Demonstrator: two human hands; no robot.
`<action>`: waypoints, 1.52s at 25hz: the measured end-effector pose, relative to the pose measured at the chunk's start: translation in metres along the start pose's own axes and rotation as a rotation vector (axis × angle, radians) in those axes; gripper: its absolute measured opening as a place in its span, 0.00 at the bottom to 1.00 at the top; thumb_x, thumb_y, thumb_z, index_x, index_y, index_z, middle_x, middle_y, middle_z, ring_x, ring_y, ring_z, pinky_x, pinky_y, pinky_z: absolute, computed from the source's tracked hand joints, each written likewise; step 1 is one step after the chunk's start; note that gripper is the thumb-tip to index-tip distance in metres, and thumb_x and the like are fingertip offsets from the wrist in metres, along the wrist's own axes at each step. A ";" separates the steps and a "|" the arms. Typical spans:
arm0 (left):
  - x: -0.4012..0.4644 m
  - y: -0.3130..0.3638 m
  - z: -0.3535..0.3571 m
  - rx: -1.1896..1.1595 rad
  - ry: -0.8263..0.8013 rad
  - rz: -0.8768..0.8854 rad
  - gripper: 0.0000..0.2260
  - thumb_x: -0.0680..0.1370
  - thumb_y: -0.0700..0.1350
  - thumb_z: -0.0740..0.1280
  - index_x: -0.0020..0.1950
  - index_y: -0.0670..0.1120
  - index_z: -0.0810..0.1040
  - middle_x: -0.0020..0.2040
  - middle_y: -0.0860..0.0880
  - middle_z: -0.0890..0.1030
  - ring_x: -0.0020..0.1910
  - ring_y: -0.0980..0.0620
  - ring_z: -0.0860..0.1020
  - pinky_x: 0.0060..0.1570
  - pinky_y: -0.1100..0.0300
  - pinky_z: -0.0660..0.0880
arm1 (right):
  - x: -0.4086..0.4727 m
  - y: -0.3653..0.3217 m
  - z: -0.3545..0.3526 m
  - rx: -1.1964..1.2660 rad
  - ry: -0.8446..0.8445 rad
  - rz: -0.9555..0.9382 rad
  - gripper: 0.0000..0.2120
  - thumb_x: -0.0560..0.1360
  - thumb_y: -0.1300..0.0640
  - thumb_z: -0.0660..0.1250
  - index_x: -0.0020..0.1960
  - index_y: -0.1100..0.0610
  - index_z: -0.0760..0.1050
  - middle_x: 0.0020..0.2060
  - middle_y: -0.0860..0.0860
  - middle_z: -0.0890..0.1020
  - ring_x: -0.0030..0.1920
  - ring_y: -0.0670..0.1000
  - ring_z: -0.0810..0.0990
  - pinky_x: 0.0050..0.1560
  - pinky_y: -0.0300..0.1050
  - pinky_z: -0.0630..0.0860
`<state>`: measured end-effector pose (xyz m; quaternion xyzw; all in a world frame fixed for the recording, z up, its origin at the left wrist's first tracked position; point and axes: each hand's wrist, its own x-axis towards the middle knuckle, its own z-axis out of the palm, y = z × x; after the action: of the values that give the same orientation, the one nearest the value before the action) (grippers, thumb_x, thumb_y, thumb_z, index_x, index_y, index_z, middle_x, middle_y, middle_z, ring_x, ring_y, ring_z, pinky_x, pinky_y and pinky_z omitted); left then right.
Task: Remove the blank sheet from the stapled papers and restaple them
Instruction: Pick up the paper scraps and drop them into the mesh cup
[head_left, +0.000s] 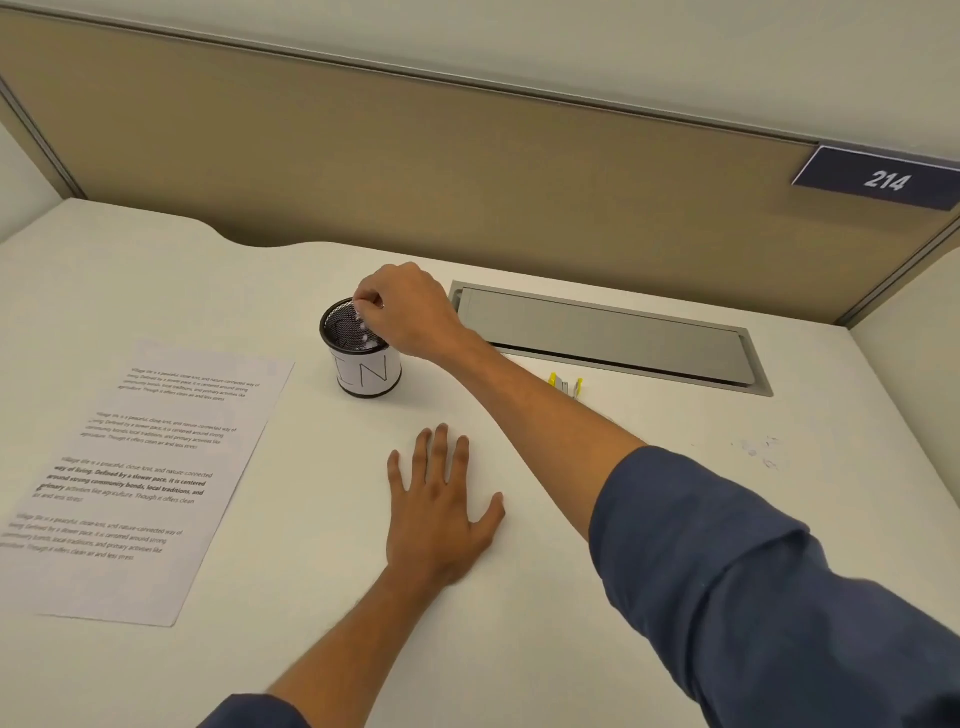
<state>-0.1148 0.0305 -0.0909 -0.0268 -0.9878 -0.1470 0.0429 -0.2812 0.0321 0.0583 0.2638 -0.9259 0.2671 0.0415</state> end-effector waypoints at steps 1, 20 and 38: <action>0.000 0.000 0.000 -0.001 -0.002 -0.001 0.36 0.76 0.67 0.47 0.79 0.47 0.57 0.80 0.45 0.52 0.79 0.45 0.48 0.74 0.41 0.41 | 0.000 -0.002 0.000 -0.052 -0.020 0.001 0.10 0.73 0.59 0.63 0.41 0.55 0.83 0.37 0.49 0.84 0.38 0.53 0.79 0.38 0.45 0.74; 0.001 -0.001 -0.006 -0.004 -0.075 0.005 0.39 0.75 0.69 0.45 0.80 0.47 0.47 0.80 0.44 0.49 0.79 0.45 0.45 0.75 0.39 0.42 | -0.004 -0.013 0.022 -0.164 0.038 0.050 0.08 0.74 0.58 0.64 0.47 0.55 0.83 0.47 0.51 0.83 0.47 0.55 0.79 0.46 0.46 0.68; -0.001 -0.002 -0.004 0.006 0.010 0.007 0.37 0.74 0.69 0.46 0.77 0.48 0.59 0.80 0.48 0.55 0.79 0.48 0.50 0.75 0.42 0.46 | -0.183 0.074 -0.018 0.755 0.501 0.573 0.08 0.75 0.56 0.69 0.53 0.54 0.83 0.45 0.43 0.84 0.46 0.35 0.80 0.49 0.32 0.74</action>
<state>-0.1136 0.0276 -0.0874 -0.0294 -0.9879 -0.1442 0.0484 -0.1638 0.1802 -0.0008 -0.0748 -0.7620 0.6371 0.0888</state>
